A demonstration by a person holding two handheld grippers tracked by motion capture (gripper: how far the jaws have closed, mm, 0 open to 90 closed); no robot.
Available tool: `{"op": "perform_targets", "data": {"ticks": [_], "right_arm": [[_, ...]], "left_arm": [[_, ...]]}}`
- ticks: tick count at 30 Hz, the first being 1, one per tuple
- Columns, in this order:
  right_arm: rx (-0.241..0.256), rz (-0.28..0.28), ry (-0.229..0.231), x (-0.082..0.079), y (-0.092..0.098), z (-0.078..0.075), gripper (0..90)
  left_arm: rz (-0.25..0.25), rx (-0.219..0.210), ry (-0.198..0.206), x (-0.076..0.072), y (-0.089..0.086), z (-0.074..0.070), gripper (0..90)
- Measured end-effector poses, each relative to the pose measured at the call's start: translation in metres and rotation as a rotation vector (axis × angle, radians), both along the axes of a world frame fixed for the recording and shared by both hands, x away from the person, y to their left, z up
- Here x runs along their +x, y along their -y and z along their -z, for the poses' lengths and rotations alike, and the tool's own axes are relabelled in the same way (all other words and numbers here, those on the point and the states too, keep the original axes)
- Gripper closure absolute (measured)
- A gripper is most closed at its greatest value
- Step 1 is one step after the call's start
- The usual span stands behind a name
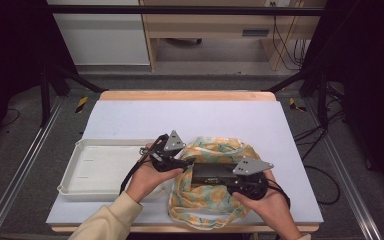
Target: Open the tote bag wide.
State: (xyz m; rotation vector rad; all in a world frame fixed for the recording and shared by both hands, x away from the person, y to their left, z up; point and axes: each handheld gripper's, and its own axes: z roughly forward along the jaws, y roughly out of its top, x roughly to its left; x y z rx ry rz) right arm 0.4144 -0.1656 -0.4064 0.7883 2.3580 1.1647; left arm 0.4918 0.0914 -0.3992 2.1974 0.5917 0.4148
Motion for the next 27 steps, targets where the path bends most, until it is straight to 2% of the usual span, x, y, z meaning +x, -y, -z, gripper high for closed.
{"op": "perform_targets", "data": {"ticks": [2, 6, 8, 10, 12, 14, 15, 16, 19, 21, 23, 25, 27], "right_arm": [[-0.005, -0.043, -0.015, -0.002, -0.01, 0.005, 53.5], [-0.012, -0.12, -0.052, -0.006, -0.025, 0.015, 42.7], [-0.024, -0.147, -0.067, -0.008, -0.031, 0.021, 41.8], [-0.028, -0.18, -0.083, -0.011, -0.038, 0.028, 47.0], [-0.062, -0.195, -0.086, -0.013, -0.043, 0.034, 55.4], [-0.085, -0.206, -0.089, -0.014, -0.046, 0.039, 67.3], [-0.082, -0.214, -0.099, -0.014, -0.047, 0.041, 73.5], [-0.085, -0.222, -0.103, -0.013, -0.047, 0.044, 79.2], [-0.092, -0.231, -0.12, -0.013, -0.048, 0.049, 88.3], [-0.101, -0.237, -0.131, -0.013, -0.048, 0.052, 90.0], [-0.108, -0.241, -0.139, -0.014, -0.049, 0.055, 90.0], [-0.115, -0.247, -0.145, -0.014, -0.049, 0.058, 90.0], [-0.122, -0.252, -0.153, -0.014, -0.05, 0.06, 90.0]], "left_arm": [[0.001, 0.02, -0.008, 0.003, 0.005, 0.004, 39.8], [0.009, 0.049, -0.027, 0.007, 0.01, 0.011, 38.0], [0.003, 0.077, -0.03, 0.009, 0.011, 0.014, 41.0], [-0.01, 0.101, -0.016, 0.009, 0.01, 0.014, 49.4], [-0.011, 0.104, -0.022, 0.009, 0.009, 0.015, 57.1], [-0.014, 0.115, -0.019, 0.009, 0.008, 0.016, 63.2], [-0.022, 0.139, -0.007, 0.008, 0.007, 0.016, 69.0], [-0.026, 0.144, -0.003, 0.008, 0.007, 0.017, 72.6], [-0.034, 0.163, -0.015, 0.011, 0.003, 0.02, 79.5], [-0.044, 0.174, -0.021, 0.014, 0.001, 0.023, 83.4], [-0.051, 0.188, -0.045, 0.016, 0.0, 0.027, 86.7], [-0.055, 0.2, -0.056, 0.018, 0.0, 0.03, 87.7], [-0.058, 0.229, -0.064, 0.02, 0.001, 0.033, 88.4]]}}
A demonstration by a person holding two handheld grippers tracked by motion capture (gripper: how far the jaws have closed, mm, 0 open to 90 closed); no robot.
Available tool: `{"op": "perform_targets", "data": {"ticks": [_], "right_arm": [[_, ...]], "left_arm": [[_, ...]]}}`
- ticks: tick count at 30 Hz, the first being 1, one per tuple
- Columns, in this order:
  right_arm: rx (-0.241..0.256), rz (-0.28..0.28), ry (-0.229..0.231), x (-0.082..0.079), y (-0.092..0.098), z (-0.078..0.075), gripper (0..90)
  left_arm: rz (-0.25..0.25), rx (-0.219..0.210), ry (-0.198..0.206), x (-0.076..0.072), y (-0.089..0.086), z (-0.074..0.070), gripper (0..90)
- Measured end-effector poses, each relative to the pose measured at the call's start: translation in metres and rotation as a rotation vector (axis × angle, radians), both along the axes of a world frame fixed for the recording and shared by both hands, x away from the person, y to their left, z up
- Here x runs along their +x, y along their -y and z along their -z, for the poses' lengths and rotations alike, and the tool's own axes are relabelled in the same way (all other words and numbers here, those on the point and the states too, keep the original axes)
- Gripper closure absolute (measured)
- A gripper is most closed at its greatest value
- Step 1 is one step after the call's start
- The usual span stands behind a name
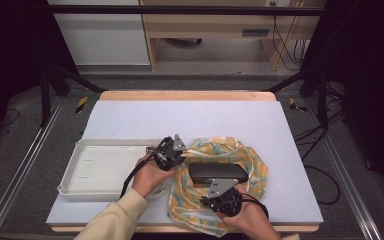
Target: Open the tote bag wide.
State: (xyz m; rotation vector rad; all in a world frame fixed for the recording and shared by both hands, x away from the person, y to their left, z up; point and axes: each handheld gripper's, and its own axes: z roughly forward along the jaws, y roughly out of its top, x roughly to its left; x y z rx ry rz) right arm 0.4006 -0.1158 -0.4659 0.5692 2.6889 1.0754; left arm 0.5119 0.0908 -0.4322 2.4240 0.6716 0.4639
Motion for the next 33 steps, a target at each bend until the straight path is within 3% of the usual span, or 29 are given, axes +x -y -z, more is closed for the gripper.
{"op": "perform_targets", "data": {"ticks": [8, 13, 16, 18, 19, 22, 24, 27, 28, 29, 31, 33], "right_arm": [[-0.012, -0.023, -0.021, -0.002, 0.0, 0.003, 90.0], [-0.012, -0.027, -0.03, -0.002, 0.0, 0.004, 90.0], [-0.002, -0.022, -0.026, -0.002, 0.001, 0.004, 90.0], [0.022, -0.012, -0.019, -0.002, 0.003, 0.003, 83.2], [0.035, 0.005, -0.011, -0.002, 0.005, 0.001, 75.2], [0.056, 0.037, 0.007, -0.005, 0.01, -0.005, 61.4], [0.065, 0.058, 0.02, -0.007, 0.014, -0.009, 52.9], [0.091, 0.079, 0.032, -0.011, 0.021, -0.016, 43.6], [0.103, 0.093, 0.035, -0.013, 0.025, -0.019, 41.5], [0.111, 0.098, 0.043, -0.014, 0.028, -0.021, 40.1], [0.137, 0.125, 0.064, -0.015, 0.037, -0.029, 40.2], [0.159, 0.154, 0.091, -0.016, 0.045, -0.036, 46.2]], "left_arm": [[0.001, 0.112, -0.039, 0.009, 0.004, 0.011, 88.9], [-0.001, 0.132, -0.059, 0.01, 0.006, 0.014, 88.4], [0.0, 0.119, -0.049, 0.008, 0.006, 0.013, 85.7], [-0.025, 0.054, -0.019, 0.003, 0.001, 0.009, 75.2], [-0.036, 0.027, -0.005, 0.0, -0.003, 0.006, 66.9], [-0.061, -0.045, 0.028, -0.009, -0.012, -0.003, 53.6], [-0.073, -0.121, 0.066, -0.019, -0.021, -0.014, 46.0], [-0.071, -0.232, 0.115, -0.033, -0.03, -0.027, 42.3], [-0.062, -0.256, 0.114, -0.037, -0.03, -0.03, 42.6], [-0.035, -0.295, 0.107, -0.045, -0.03, -0.032, 43.9], [-0.007, -0.331, 0.082, -0.053, -0.025, -0.03, 49.6], [0.036, -0.369, 0.037, -0.061, -0.019, -0.024, 57.4]]}}
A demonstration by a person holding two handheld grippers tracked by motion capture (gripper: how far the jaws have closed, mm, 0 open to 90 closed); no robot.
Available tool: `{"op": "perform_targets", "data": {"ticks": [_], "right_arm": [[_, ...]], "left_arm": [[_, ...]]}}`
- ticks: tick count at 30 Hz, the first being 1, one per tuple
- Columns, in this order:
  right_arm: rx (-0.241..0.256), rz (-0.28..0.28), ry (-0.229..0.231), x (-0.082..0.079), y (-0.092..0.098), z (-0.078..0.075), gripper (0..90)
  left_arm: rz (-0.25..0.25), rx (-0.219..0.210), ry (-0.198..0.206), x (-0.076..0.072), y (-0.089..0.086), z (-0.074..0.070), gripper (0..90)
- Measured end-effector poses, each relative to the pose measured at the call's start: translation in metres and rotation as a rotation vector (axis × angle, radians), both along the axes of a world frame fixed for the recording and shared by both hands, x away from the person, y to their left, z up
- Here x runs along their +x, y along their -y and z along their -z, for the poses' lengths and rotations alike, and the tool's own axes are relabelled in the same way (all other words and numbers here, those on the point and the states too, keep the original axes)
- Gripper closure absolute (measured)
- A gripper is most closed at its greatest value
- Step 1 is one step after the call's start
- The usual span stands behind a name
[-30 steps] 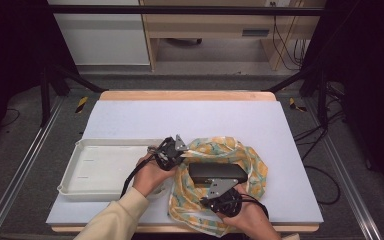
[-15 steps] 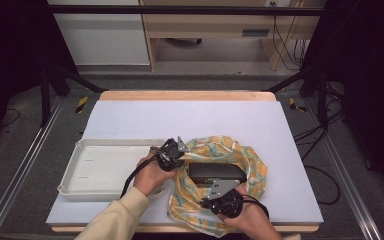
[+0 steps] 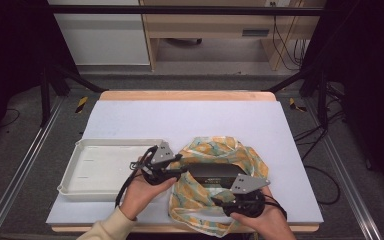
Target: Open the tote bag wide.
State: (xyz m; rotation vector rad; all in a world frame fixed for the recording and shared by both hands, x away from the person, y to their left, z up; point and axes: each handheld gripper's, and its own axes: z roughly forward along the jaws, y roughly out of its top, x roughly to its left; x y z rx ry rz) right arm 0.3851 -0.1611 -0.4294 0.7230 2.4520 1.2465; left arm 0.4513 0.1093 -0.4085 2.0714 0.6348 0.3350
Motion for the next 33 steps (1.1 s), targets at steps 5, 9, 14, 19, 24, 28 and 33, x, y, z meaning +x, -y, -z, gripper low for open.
{"op": "perform_targets", "data": {"ticks": [5, 9, 14, 19, 24, 28, 33], "right_arm": [[0.026, 0.161, 0.078, 0.008, 0.021, -0.016, 71.4], [-0.012, 0.277, 0.124, 0.023, 0.031, -0.021, 82.8], [-0.048, 0.359, 0.115, 0.05, 0.041, -0.012, 86.4], [-0.081, 0.44, 0.081, 0.069, 0.056, 0.003, 89.3], [-0.093, 0.49, 0.039, 0.077, 0.069, 0.015, 90.0], [-0.101, 0.504, -0.007, 0.082, 0.074, 0.026, 90.0], [-0.12, 0.512, -0.079, 0.087, 0.08, 0.04, 90.0]], "left_arm": [[0.065, 0.046, -0.047, -0.012, 0.021, 0.023, 73.9], [0.093, 0.109, -0.062, -0.022, 0.034, 0.038, 79.7], [0.117, 0.188, -0.056, -0.03, 0.043, 0.048, 84.6], [0.117, 0.206, -0.072, -0.031, 0.044, 0.053, 87.8], [0.115, 0.228, -0.085, -0.031, 0.043, 0.059, 89.6], [0.113, 0.244, -0.087, -0.031, 0.042, 0.061, 90.0], [0.107, 0.264, -0.086, -0.031, 0.041, 0.062, 90.0]]}}
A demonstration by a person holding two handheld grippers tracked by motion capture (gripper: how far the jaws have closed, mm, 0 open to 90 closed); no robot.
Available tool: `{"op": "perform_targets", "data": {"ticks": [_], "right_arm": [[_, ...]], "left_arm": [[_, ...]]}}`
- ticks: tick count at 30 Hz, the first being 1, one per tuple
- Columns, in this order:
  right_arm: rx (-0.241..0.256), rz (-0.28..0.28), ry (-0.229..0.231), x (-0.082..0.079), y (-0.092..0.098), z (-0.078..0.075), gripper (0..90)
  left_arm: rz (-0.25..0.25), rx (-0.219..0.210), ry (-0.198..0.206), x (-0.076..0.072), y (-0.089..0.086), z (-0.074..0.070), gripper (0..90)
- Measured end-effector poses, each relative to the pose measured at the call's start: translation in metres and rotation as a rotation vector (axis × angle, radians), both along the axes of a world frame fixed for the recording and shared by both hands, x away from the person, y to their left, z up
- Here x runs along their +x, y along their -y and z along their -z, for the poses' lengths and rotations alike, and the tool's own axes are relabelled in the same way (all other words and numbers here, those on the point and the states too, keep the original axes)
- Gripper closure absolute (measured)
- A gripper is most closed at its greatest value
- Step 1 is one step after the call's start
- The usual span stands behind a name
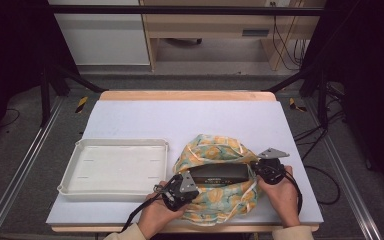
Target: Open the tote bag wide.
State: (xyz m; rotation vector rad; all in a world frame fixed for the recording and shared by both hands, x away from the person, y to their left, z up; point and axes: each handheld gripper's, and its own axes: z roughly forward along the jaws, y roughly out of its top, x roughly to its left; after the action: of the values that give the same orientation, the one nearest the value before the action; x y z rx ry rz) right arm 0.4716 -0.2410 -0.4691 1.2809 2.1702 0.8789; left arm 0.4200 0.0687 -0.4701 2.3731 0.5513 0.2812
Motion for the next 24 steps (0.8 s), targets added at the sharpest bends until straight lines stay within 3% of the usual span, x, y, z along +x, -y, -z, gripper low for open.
{"op": "perform_targets", "data": {"ticks": [6, 10, 14, 17, 20, 22, 24], "right_arm": [[-0.007, 0.006, -0.035, 0.003, 0.0, 0.008, 90.0], [-0.006, 0.007, -0.01, 0.0, 0.001, 0.006, 90.0], [0.0, 0.032, 0.063, -0.015, 0.002, -0.008, 90.0], [0.01, 0.037, 0.146, -0.037, 0.002, -0.024, 90.0], [0.03, -0.016, 0.224, -0.059, -0.006, -0.037, 90.0], [0.034, -0.082, 0.232, -0.068, -0.014, -0.038, 90.0], [0.021, -0.153, 0.213, -0.075, -0.025, -0.034, 90.0]], "left_arm": [[-0.005, -0.003, -0.001, 0.0, -0.001, 0.002, 90.0], [-0.005, -0.003, -0.001, 0.001, -0.001, 0.003, 90.0], [-0.007, 0.002, 0.002, 0.0, -0.001, 0.003, 90.0], [-0.006, 0.003, 0.007, 0.0, -0.001, 0.003, 90.0], [-0.006, 0.003, 0.008, 0.0, -0.001, 0.003, 90.0], [-0.008, 0.004, 0.01, -0.001, -0.001, 0.003, 90.0], [-0.007, 0.003, 0.009, -0.001, -0.001, 0.003, 90.0]]}}
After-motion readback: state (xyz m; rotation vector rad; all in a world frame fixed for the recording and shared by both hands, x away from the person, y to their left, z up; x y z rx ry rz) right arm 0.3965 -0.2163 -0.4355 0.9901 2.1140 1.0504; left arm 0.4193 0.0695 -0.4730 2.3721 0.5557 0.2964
